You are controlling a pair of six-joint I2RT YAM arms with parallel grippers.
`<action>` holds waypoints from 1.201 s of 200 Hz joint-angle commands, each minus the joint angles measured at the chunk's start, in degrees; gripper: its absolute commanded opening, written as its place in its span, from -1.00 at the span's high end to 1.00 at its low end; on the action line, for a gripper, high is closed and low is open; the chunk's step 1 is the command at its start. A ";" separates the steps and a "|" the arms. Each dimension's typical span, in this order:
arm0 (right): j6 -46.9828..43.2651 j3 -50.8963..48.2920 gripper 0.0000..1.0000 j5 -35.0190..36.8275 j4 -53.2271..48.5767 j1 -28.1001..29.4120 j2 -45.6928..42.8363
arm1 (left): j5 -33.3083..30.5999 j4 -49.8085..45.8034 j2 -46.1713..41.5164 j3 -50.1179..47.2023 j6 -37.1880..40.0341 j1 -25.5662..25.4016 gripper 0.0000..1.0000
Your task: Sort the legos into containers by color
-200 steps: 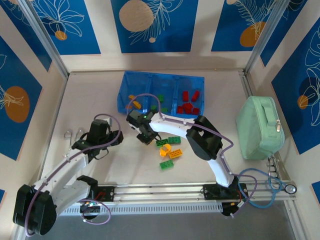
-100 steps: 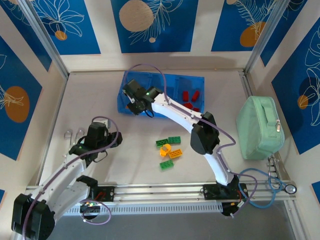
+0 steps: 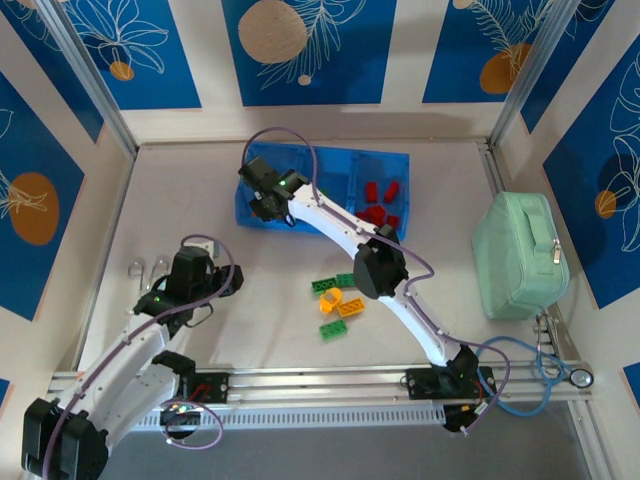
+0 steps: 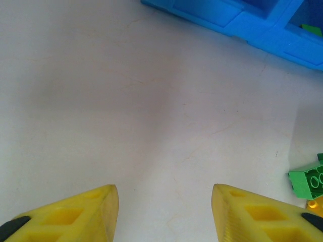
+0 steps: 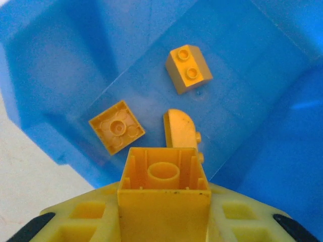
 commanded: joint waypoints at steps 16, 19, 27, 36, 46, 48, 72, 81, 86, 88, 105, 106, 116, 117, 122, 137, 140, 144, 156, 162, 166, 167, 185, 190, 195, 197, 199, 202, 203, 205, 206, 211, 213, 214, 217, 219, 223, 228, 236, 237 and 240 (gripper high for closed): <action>-1.20 4.75 -0.17 2.05 0.47 -0.52 0.19 | -0.19 -1.74 -0.57 0.24 -0.26 -0.80 -0.04; -1.24 5.04 -0.22 2.30 0.34 -0.47 0.07 | -0.19 -1.77 -0.58 0.30 -0.12 -0.92 -0.04; -1.45 5.48 -0.35 3.21 0.09 -0.19 -0.40 | -0.35 -1.90 -0.55 0.75 0.00 -1.19 -0.04; -1.87 5.52 -0.41 4.67 0.11 0.17 -1.27 | -0.60 -1.94 -0.45 1.19 0.17 -1.54 -0.04; -2.20 5.21 -0.42 6.01 0.28 0.54 -2.56 | -0.87 -1.87 -0.20 1.63 0.38 -2.06 -0.04; -2.25 5.13 -0.42 6.17 0.28 0.59 -2.87 | -0.95 -1.88 -0.16 1.70 0.41 -2.17 -0.04; -1.52 2.07 -0.42 7.43 -0.07 1.30 -7.28 | -1.20 -1.38 1.03 2.83 0.49 -3.70 -0.04; -0.59 -0.71 -0.42 7.95 0.18 1.51 -9.74 | -1.48 -1.14 1.47 3.30 0.60 -4.64 -0.04; -0.11 -3.01 -0.42 8.00 0.62 1.60 -11.56 | -1.79 -1.02 1.67 3.45 0.81 -5.27 -0.04; 0.11 -3.89 -0.42 7.96 0.80 1.60 -12.26 | -1.89 -0.96 1.81 3.58 0.91 -5.63 -0.04; 1.57 -13.00 -0.42 7.70 4.06 1.54 -18.96 | -3.00 -0.25 3.13 4.56 2.22 -8.70 -0.05; 1.66 -13.76 -0.42 7.68 4.24 1.53 -19.44 | -3.05 -0.23 3.25 4.66 2.25 -8.93 -0.05; 2.58 -19.78 -0.42 7.04 6.55 1.47 -23.78 | -3.68 -0.08 4.70 5.62 3.08 -10.97 -0.05; 2.64 -20.45 -0.42 6.99 6.80 1.40 -24.22 | -3.74 -0.06 4.83 5.68 3.13 -11.12 -0.05; 3.29 -23.46 -0.43 6.59 7.95 1.35 -26.26 | -3.95 0.11 5.62 6.09 3.45 -12.05 -0.06; 5.15 -31.67 -0.45 5.24 10.50 0.82 -32.45 | -3.29 1.70 8.38 7.08 4.24 -14.76 -0.07; 5.60 -33.25 -0.45 5.08 10.88 0.67 -33.53 | -3.00 2.16 8.83 7.23 4.37 -15.23 -0.08; 6.21 -35.28 -0.46 4.83 11.31 0.53 -35.05 | -2.67 2.76 9.53 7.45 4.57 -15.78 -0.09; 8.01 -41.15 -0.51 4.34 12.64 -0.03 -39.57 | -1.51 4.62 11.72 7.93 5.04 -17.50 -0.12; 9.07 -44.54 -0.53 4.25 13.58 -0.30 -41.84 | -0.85 5.60 12.78 8.16 5.17 -18.21 -0.14; 9.71 -46.92 -0.54 4.20 14.22 -0.49 -43.36 | -0.34 6.26 13.56 8.34 5.34 -18.66 -0.16; 9.86 -47.51 -0.55 4.17 14.41 -0.50 -43.72 | -0.22 6.41 13.74 8.36 5.40 -18.78 -0.16; 13.27 -57.81 -0.57 3.35 17.38 -1.41 -50.34 | 1.37 8.34 17.46 9.72 6.26 -20.91 -0.20; 14.28 -60.59 -0.58 2.91 18.14 -1.70 -52.03 | 1.68 8.62 18.52 10.19 6.61 -21.56 -0.20; 15.28 -63.31 -0.58 2.60 18.86 -1.90 -53.67 | 1.87 8.77 19.48 10.82 6.96 -22.26 -0.21; 15.63 -64.10 -0.58 2.46 19.14 -2.02 -54.34 | 1.95 8.80 19.95 11.16 7.15 -22.56 -0.21; 15.98 -65.35 -0.59 2.36 19.39 -2.12 -55.00 | 1.99 8.77 20.35 11.31 7.37 -22.81 -0.21; 16.51 -66.95 -0.58 2.18 19.74 -2.28 -55.85 | 2.08 8.77 20.92 11.76 7.69 -23.32 -0.21; 16.73 -67.46 -0.58 2.15 19.85 -2.32 -56.12 | 2.09 8.76 21.11 11.91 7.80 -23.53 -0.21; 17.09 -68.43 -0.59 2.06 20.05 -2.41 -56.71 | 2.16 8.82 21.52 12.18 8.06 -23.86 -0.21; 17.28 -68.86 -0.59 2.04 20.14 -2.43 -56.99 | 2.17 8.79 21.72 12.30 8.17 -24.02 -0.21; 18.17 -71.17 -0.59 1.95 20.55 -2.67 -58.30 | 2.24 8.81 22.62 12.95 8.77 -24.94 -0.21; 18.53 -72.02 -0.59 1.90 20.75 -2.81 -58.84 | 2.33 8.77 23.02 13.34 9.03 -25.27 -0.22; 18.66 -72.45 -0.59 1.88 20.80 -2.84 -59.06 | 2.34 8.81 23.21 13.45 9.18 -25.47 -0.22; 19.15 -73.65 -0.59 1.81 21.05 -2.98 -59.82 | 2.40 8.81 23.72 13.96 9.56 -26.06 -0.22; 19.50 -74.44 -0.59 1.78 21.20 -3.06 -60.27 | 2.44 8.77 24.04 14.21 9.78 -26.41 -0.22; 20.11 -75.94 -0.59 1.57 21.47 -3.41 -61.16 | 2.51 8.65 24.86 14.81 10.32 -27.15 -0.22; 20.87 -77.64 -0.59 1.26 21.77 -3.64 -62.18 | 2.62 8.55 25.80 15.62 10.89 -28.06 -0.22; 21.89 -79.98 -0.59 1.02 21.98 -4.16 -63.59 | 2.79 8.24 27.36 16.90 11.69 -29.56 -0.22; 22.01 -80.21 -0.59 1.04 21.98 -4.18 -63.81 | 2.84 8.24 27.58 17.07 11.74 -29.77 -0.22; 22.35 -80.98 -0.59 1.13 21.92 -4.34 -64.33 | 2.95 8.13 28.22 17.56 11.95 -30.19 -0.22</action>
